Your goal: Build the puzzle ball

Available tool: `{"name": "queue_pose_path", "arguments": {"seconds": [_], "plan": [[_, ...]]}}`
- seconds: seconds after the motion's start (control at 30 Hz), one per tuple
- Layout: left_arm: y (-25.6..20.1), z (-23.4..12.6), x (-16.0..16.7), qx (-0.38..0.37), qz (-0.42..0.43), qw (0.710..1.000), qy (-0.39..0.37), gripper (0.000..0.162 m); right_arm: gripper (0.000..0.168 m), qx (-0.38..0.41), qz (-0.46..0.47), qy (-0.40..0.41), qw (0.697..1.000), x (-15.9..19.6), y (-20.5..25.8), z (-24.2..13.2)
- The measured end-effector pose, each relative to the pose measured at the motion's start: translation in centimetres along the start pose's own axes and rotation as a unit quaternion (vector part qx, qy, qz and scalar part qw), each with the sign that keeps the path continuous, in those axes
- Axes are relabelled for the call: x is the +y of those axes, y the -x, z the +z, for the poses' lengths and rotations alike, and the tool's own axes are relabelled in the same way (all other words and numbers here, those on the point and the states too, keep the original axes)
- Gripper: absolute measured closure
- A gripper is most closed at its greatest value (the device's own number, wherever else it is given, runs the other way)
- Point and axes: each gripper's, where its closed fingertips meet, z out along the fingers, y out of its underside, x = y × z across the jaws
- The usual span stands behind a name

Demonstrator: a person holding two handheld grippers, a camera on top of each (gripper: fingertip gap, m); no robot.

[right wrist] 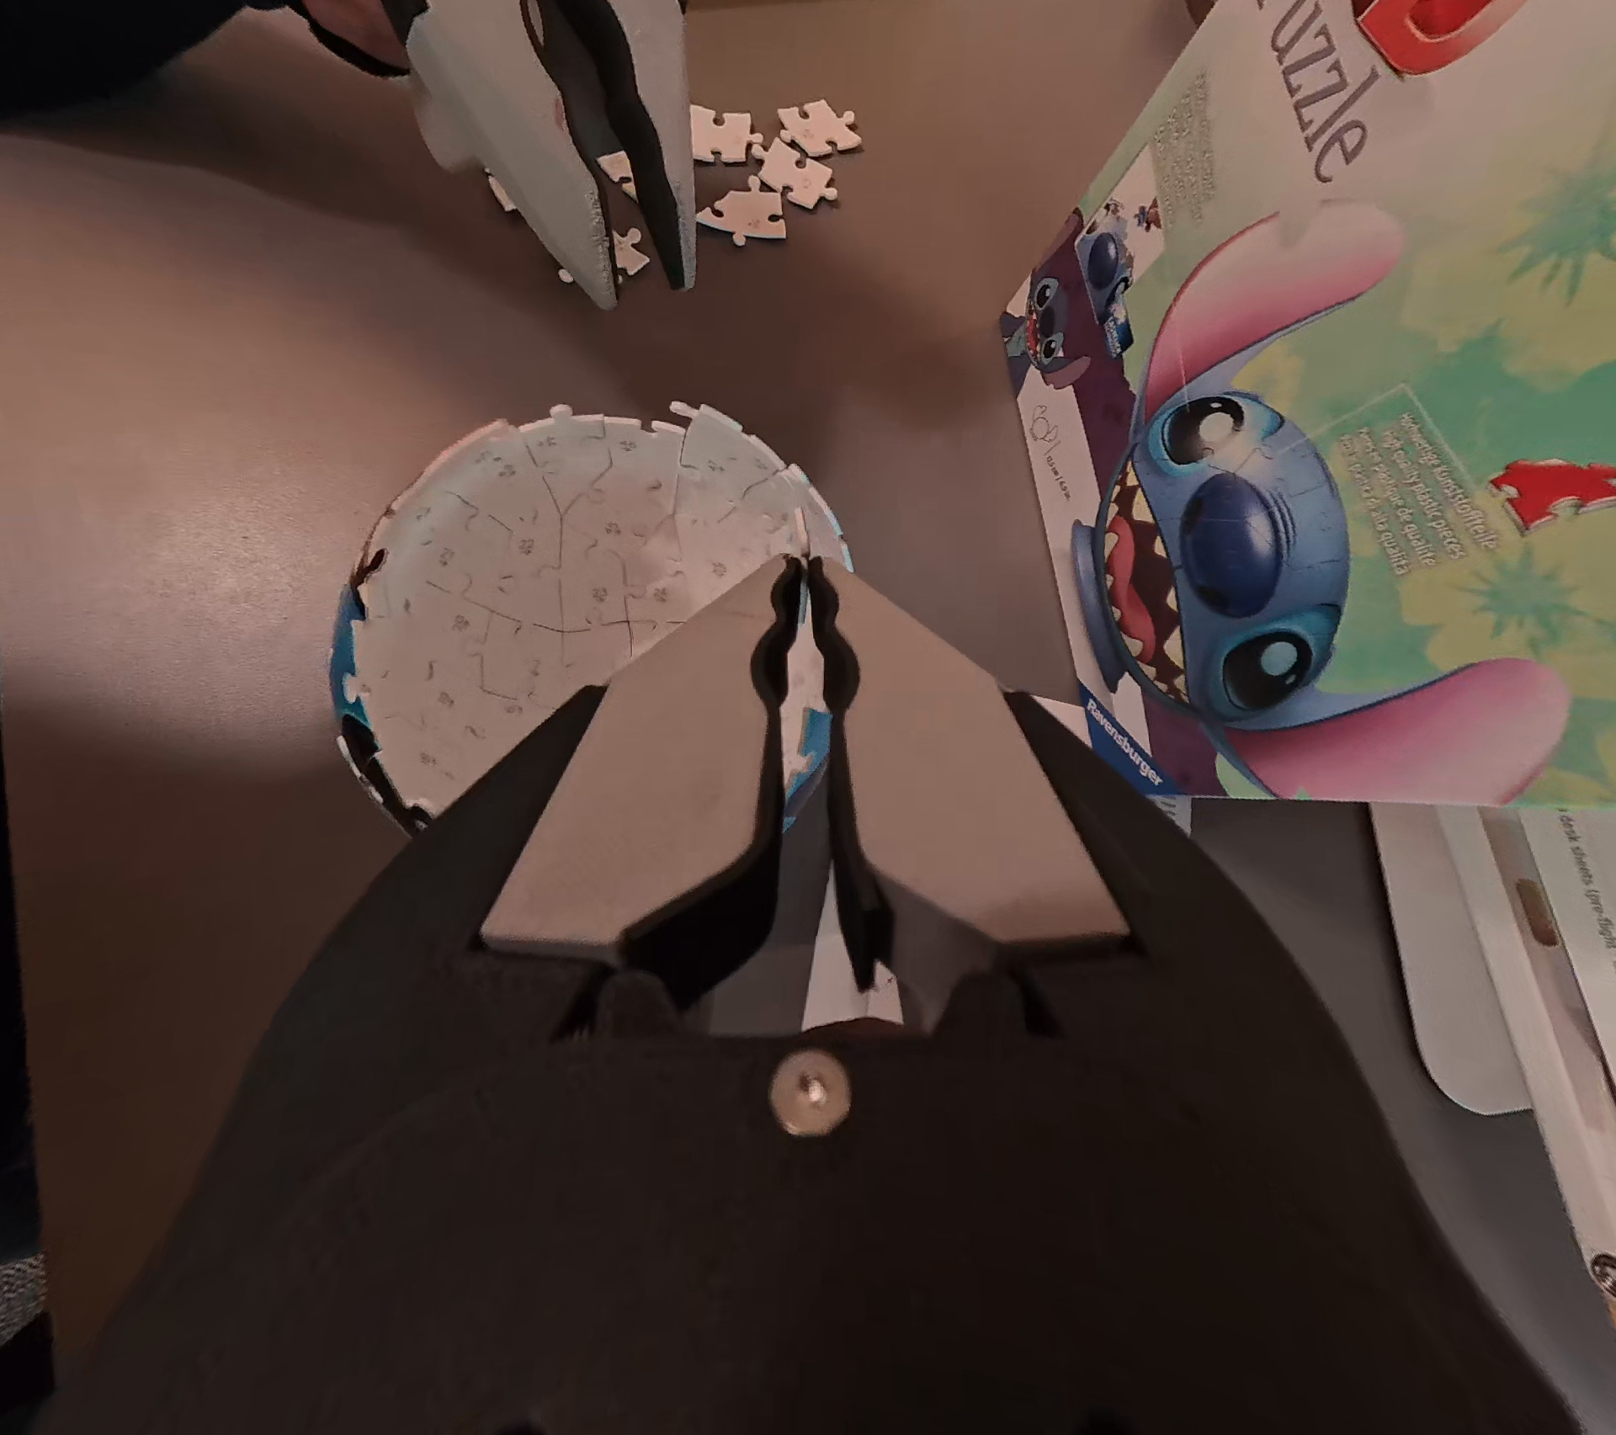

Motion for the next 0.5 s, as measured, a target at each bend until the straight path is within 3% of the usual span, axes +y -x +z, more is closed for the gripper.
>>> {"name": "queue_pose_path", "arguments": {"seconds": [0.03,0.5], "plan": [[0.06,0.03,0.04,-0.001,-0.001,1.000,0.000,0.145,0.168,0.000,0.000,0.001,1.000,0.10,0.01,0.05],[0.08,0.50,0.66,0.002,-0.004,1.000,0.016,0.144,0.168,-0.006,0.006,0.001,1.000,0.37,-0.01,0.36]]}}
